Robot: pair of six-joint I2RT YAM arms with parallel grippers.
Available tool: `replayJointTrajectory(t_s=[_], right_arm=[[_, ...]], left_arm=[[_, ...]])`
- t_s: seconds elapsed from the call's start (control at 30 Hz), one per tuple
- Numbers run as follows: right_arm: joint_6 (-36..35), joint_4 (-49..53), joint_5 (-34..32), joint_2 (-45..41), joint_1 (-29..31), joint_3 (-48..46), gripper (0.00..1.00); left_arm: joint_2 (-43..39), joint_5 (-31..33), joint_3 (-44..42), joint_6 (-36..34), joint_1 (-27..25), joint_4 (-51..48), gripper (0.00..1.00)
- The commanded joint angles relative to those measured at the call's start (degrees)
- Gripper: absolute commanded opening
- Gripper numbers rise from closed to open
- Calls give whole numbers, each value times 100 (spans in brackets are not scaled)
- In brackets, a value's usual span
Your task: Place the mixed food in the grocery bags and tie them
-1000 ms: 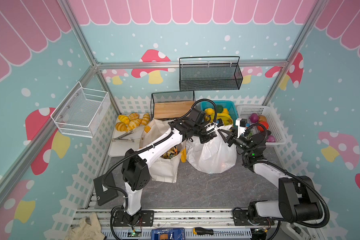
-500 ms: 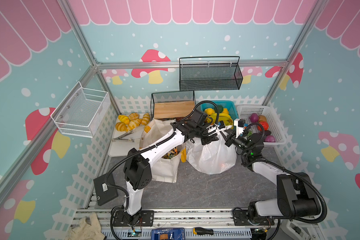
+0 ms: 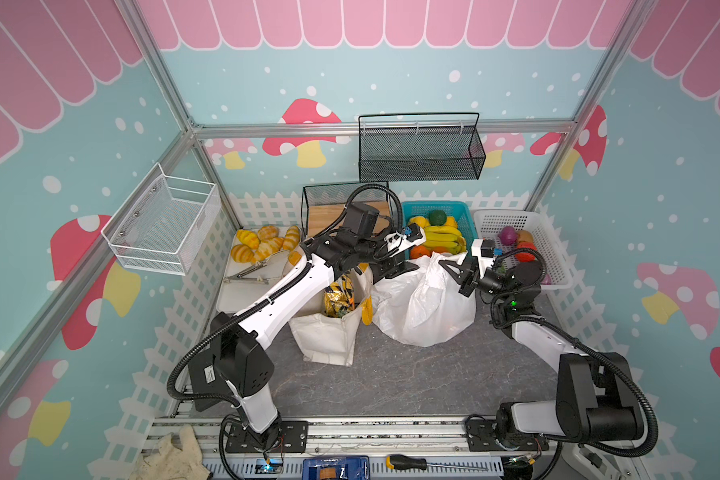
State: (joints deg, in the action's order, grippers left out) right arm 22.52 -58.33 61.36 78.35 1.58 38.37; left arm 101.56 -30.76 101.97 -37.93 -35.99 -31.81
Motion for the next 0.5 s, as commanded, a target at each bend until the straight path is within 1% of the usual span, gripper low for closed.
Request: replayJointTrajectory(t_s=[0.0, 0.17, 0.3, 0.33, 0.37, 0.47], right_arm=[[235, -655, 394, -33, 17, 115, 0], [791, -1334, 399, 81, 61, 67, 0], [1259, -1932, 420, 189, 85, -1, 0], [1337, -2044, 420, 212, 88, -33, 0], [1383, -2123, 397, 226, 96, -64, 1], [1358, -2164, 336, 231, 104, -177, 8]], left_arm=[[375, 33, 310, -60, -194, -56, 72], [816, 77, 832, -209, -438, -378, 72], [1088, 241, 1097, -196, -532, -439, 68], [1130, 230, 1142, -141, -532, -439, 66], [1176, 214, 1211, -49, -532, -435, 62], [1290, 147, 1364, 218, -532, -405, 47]])
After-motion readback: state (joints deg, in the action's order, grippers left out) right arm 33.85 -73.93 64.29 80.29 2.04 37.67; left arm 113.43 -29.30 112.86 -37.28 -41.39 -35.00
